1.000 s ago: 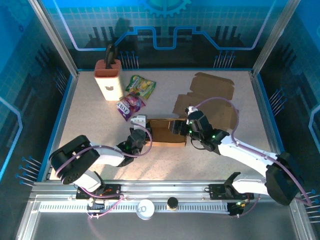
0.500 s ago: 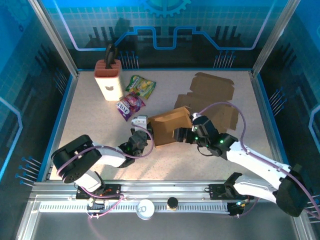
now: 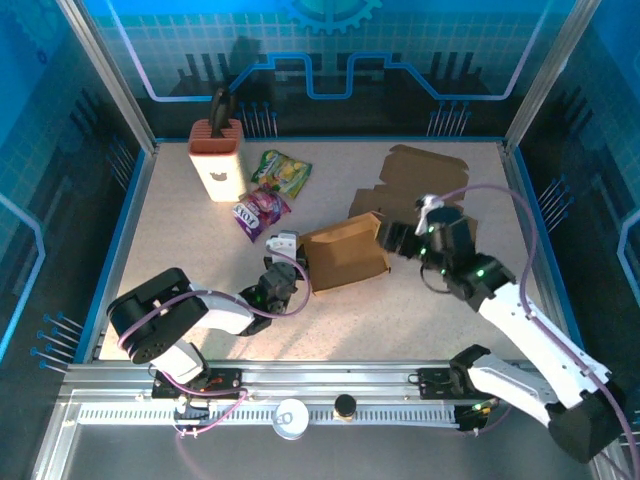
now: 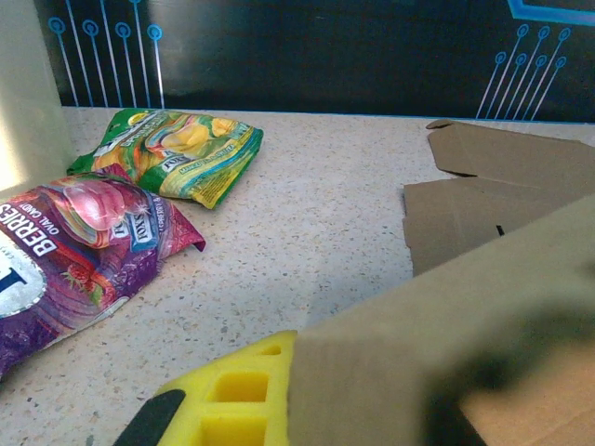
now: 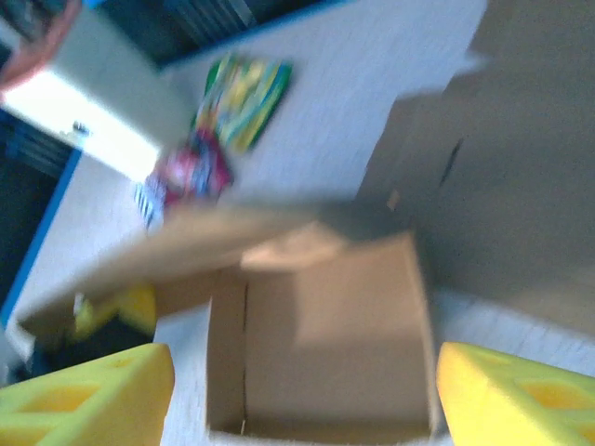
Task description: Fold the paper box
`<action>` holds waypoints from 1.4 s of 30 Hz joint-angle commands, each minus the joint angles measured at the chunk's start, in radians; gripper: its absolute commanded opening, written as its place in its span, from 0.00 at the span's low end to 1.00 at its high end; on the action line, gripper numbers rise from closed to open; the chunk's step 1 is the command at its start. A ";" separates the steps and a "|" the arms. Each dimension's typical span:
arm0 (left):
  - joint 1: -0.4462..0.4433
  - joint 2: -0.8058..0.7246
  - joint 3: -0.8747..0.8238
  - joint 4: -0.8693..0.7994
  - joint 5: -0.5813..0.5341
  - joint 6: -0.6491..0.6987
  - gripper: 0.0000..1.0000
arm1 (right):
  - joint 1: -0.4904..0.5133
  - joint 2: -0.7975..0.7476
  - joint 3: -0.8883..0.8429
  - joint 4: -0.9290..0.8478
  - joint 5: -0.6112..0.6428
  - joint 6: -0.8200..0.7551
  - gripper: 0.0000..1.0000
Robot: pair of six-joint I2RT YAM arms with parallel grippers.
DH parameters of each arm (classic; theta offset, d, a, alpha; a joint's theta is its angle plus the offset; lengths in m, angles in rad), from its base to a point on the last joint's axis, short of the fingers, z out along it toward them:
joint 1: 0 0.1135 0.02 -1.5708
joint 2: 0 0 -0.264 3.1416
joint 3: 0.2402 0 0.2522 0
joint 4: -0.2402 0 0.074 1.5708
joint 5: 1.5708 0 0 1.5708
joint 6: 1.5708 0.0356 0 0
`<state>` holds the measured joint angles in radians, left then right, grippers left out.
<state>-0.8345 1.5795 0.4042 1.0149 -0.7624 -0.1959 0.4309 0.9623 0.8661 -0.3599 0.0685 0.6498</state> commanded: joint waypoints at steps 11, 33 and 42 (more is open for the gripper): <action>-0.014 0.004 0.030 -0.013 0.003 0.041 0.00 | -0.209 0.517 0.323 -0.021 -0.460 0.085 0.65; -0.047 0.019 0.082 -0.052 0.002 0.046 0.00 | -0.146 0.493 0.110 0.114 -0.552 0.224 0.62; -0.063 0.043 0.087 -0.056 0.013 0.025 0.00 | -0.137 0.481 0.047 0.174 -0.567 0.257 0.52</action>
<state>-0.8715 1.5986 0.4603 0.9485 -0.7929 -0.1551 0.2638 1.4582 0.9333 -0.2295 -0.4263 0.8913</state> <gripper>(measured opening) 0.062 0.526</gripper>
